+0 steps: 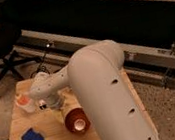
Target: Wipe the white sponge on the table
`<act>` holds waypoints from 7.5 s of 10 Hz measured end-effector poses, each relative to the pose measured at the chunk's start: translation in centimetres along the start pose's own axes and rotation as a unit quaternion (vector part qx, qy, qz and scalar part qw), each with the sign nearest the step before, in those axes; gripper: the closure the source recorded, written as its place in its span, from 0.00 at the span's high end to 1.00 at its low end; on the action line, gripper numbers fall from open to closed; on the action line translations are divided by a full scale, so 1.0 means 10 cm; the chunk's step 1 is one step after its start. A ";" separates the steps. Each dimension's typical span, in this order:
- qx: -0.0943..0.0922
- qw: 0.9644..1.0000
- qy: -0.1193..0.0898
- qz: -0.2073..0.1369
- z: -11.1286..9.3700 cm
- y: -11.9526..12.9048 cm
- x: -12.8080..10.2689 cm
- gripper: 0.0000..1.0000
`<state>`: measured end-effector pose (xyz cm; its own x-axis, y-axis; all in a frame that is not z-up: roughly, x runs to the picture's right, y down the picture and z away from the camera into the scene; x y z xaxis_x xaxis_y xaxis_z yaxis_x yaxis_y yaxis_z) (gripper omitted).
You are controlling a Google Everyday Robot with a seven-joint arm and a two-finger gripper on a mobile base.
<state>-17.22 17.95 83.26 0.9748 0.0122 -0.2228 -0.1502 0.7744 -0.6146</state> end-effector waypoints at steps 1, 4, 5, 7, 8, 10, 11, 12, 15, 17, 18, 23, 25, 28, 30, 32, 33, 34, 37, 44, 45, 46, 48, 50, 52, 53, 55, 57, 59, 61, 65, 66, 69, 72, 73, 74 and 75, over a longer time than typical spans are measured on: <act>0.000 1.000 0.000 0.000 0.00 0.00 0.00 0.80; 0.011 1.000 -0.011 0.009 -0.05 -0.01 0.01 0.80; 0.016 0.999 -0.026 0.012 -0.10 0.01 -0.04 0.80; 0.019 0.999 -0.041 0.010 -0.16 0.10 -0.14 0.80; 0.019 0.999 -0.044 0.010 -0.16 0.16 -0.21 0.80; 0.018 0.999 -0.049 0.010 -0.16 0.28 -0.43 0.80; 0.019 0.998 -0.052 0.010 -0.17 0.34 -0.55 0.80; 0.021 0.998 -0.054 0.011 -0.19 0.39 -0.67 0.80; 0.028 0.998 -0.055 0.020 -0.24 0.63 -0.96 0.80; 0.037 0.998 -0.050 0.031 -0.26 0.84 -1.10 0.80; 0.042 0.997 -0.048 0.047 -0.27 0.91 -1.14 0.80; 0.056 0.991 -0.056 0.105 -0.34 1.05 -1.25 0.80; 0.056 0.991 -0.055 0.105 -0.33 1.05 -1.25 0.80; 0.033 0.990 -0.057 0.128 -0.23 1.19 -1.23 0.80; -0.010 0.987 -0.068 0.146 -0.16 1.40 -1.33 0.80; -0.042 0.982 -0.073 0.168 -0.14 1.52 -1.42 0.80; -0.048 0.980 -0.076 0.175 -0.15 1.53 -1.47 0.80; -0.047 0.979 -0.076 0.184 -0.19 1.48 -1.50 0.80; -0.038 0.978 -0.068 0.193 -0.25 1.47 -1.62 0.80; -0.049 0.978 -0.052 0.194 -0.03 1.75 -1.80 0.80; -0.050 0.978 -0.051 0.195 0.00 1.76 -1.80 0.80; -0.051 0.978 -0.052 0.197 0.01 1.76 -1.79 0.80; -0.053 0.976 -0.057 0.201 0.02 1.72 -1.78 0.79; -0.056 0.976 -0.061 0.202 0.02 1.70 -1.77 0.65; -0.058 0.976 -0.065 0.201 0.02 1.68 -1.77 0.59; -0.059 0.976 -0.066 0.200 0.02 1.67 -1.77 0.59; -0.061 0.975 -0.069 0.201 0.01 1.63 -1.77 0.59; -0.060 0.975 -0.071 0.203 -0.01 1.57 -1.78 0.59; -0.060 0.975 -0.071 0.202 0.00 1.54 -1.76 0.59; -0.061 0.976 -0.071 0.197 0.00 1.53 -1.77 0.59; -0.058 0.977 -0.075 0.191 -0.05 1.46 -1.80 0.59; -0.057 0.977 -0.076 0.190 -0.07 1.46 -1.81 0.59; -0.052 0.978 -0.075 0.188 -0.09 1.43 -1.79 0.59; -0.050 0.979 -0.073 0.186 -0.11 1.44 -1.78 0.55; -0.050 0.979 -0.073 0.185 -0.11 1.44 -1.79 0.49; -0.047 0.980 -0.073 0.182 -0.13 1.44 -1.81 0.40; -0.043 0.980 -0.074 0.177 -0.15 1.42 -1.85 0.32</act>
<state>-37.68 27.81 77.50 0.8710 0.3673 -0.3263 -0.4914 0.6483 -0.5816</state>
